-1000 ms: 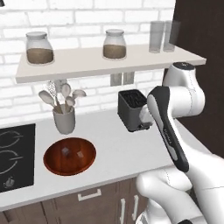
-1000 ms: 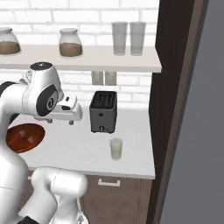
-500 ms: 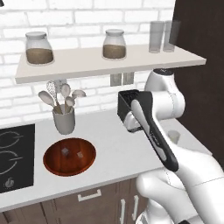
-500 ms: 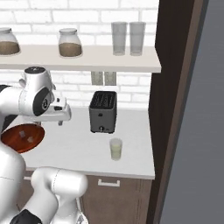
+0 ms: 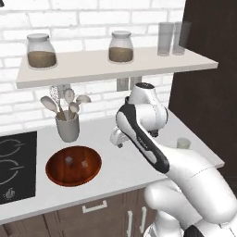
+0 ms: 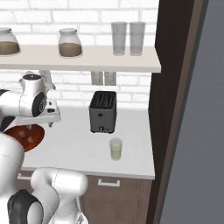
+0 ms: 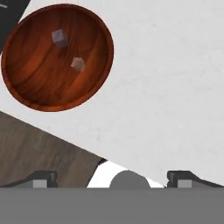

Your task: Grab a lemon wedge from the fridge and one ice cube from the ice bowl, and put them in the glass of lemonade.

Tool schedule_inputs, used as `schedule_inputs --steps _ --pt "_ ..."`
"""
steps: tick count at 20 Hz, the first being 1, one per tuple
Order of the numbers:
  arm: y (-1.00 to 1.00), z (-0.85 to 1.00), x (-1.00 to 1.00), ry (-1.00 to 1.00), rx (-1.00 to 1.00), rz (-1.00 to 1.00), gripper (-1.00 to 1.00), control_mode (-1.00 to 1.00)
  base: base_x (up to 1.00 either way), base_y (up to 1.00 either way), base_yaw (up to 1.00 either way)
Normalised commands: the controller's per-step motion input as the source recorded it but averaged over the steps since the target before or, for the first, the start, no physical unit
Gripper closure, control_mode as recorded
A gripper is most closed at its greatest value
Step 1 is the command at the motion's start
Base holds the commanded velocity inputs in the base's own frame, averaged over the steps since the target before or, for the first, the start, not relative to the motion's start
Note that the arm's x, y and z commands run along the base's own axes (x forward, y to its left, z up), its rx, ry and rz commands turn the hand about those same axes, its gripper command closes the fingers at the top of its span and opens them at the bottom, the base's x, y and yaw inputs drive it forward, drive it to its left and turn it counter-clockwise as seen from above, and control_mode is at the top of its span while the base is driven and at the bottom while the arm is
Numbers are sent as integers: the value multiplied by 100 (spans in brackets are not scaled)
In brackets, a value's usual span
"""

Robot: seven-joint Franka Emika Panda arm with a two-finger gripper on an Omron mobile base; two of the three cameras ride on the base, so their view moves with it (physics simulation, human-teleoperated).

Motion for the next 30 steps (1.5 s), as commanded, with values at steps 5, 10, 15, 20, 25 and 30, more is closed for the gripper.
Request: schedule_inputs --steps 5,10,15,20,25,30 --pt "100 -1 29 4 -8 0 -100 -100 0 0 0" --pt "69 -61 16 24 -11 -1 -100 -100 0 0 0" --pt "31 -75 1 4 0 0 -100 -100 0 0 0" --pt "48 -34 7 0 0 0 -100 -100 0 0 0" --pt "40 -29 20 0 0 0 -100 -100 0 0 0" --pt "2 -15 42 1 -2 0 -100 -100 0 0 0"
